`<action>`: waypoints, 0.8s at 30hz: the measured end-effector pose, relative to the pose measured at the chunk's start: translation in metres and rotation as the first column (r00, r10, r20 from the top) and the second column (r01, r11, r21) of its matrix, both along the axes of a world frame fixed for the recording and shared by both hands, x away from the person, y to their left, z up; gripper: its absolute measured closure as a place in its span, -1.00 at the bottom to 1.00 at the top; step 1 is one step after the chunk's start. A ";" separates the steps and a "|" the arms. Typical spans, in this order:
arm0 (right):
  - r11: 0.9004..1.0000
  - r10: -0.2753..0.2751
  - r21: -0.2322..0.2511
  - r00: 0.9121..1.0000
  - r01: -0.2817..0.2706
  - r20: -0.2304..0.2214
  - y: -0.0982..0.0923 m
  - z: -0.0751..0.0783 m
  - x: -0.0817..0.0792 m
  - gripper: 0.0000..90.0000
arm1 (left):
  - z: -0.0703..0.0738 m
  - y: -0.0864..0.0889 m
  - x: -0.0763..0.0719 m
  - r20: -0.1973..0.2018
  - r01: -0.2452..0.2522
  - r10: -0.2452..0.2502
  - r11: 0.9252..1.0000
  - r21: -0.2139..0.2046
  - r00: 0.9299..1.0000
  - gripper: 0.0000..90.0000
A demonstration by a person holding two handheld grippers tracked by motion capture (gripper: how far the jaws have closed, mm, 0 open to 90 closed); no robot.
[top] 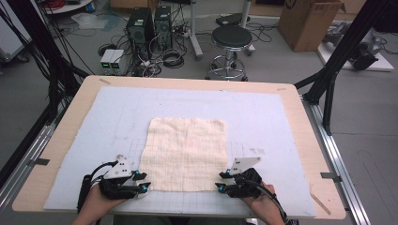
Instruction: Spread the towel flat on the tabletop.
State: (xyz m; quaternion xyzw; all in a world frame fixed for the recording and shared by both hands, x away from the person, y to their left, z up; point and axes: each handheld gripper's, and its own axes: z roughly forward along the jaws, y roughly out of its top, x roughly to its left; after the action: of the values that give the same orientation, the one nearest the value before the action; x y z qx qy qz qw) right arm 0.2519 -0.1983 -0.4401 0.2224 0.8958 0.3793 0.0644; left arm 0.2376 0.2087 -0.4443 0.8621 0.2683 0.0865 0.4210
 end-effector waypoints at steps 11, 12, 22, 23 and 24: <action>0.999 -0.040 -0.016 0.999 0.040 0.003 0.002 0.001 0.002 0.69 | 0.000 -0.001 0.001 0.030 -0.038 0.038 0.999 0.026 0.999 0.89; 0.999 -0.040 -0.017 0.999 0.039 -0.005 0.003 0.001 0.001 0.77 | 0.000 -0.001 0.001 0.028 -0.036 0.035 0.999 0.024 0.999 0.92; 0.999 -0.030 0.016 0.998 0.030 -0.053 0.002 0.006 -0.001 0.97 | 0.007 0.004 -0.004 0.037 -0.027 0.027 1.000 -0.014 0.999 0.96; 0.999 -0.030 0.021 0.998 0.031 -0.049 0.002 0.007 -0.003 0.97 | 0.007 0.004 -0.006 0.039 -0.027 0.028 0.999 -0.019 0.999 0.96; 0.999 -0.031 0.038 0.998 0.032 -0.048 0.001 0.009 -0.004 0.97 | 0.008 0.005 -0.007 0.043 -0.030 0.031 0.999 -0.022 0.999 0.96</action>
State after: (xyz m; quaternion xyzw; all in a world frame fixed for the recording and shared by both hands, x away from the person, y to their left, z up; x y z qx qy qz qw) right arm 0.2480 -0.1976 -0.4311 0.2467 0.8860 0.3900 0.0447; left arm 0.2309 0.2134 -0.4364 0.8513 0.2732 0.1088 0.4345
